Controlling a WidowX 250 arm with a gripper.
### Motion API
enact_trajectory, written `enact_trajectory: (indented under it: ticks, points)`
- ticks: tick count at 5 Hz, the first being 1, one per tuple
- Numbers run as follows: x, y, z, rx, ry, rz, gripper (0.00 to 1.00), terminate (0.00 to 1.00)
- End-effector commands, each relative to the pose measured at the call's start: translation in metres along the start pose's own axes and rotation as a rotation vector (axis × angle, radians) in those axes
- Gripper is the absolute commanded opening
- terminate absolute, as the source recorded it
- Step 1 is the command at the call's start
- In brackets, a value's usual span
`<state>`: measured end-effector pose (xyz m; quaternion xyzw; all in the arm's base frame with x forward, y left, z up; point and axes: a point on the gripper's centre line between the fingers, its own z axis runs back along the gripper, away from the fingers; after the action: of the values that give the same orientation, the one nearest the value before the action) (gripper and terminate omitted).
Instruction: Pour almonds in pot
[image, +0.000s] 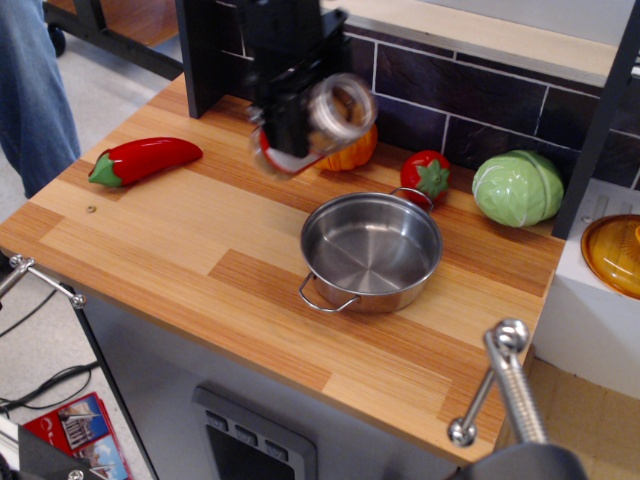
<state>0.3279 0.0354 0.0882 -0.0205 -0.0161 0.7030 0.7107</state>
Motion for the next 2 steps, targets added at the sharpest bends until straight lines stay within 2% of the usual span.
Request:
enact_trajectory:
  ticks: [1, 2]
  points:
    - [-0.008, -0.007, 0.007, -0.11, -0.294, -0.042, 0.0, 0.0]
    - [-0.019, -0.006, 0.004, -0.183, -0.422, -0.132, 0.0, 0.0]
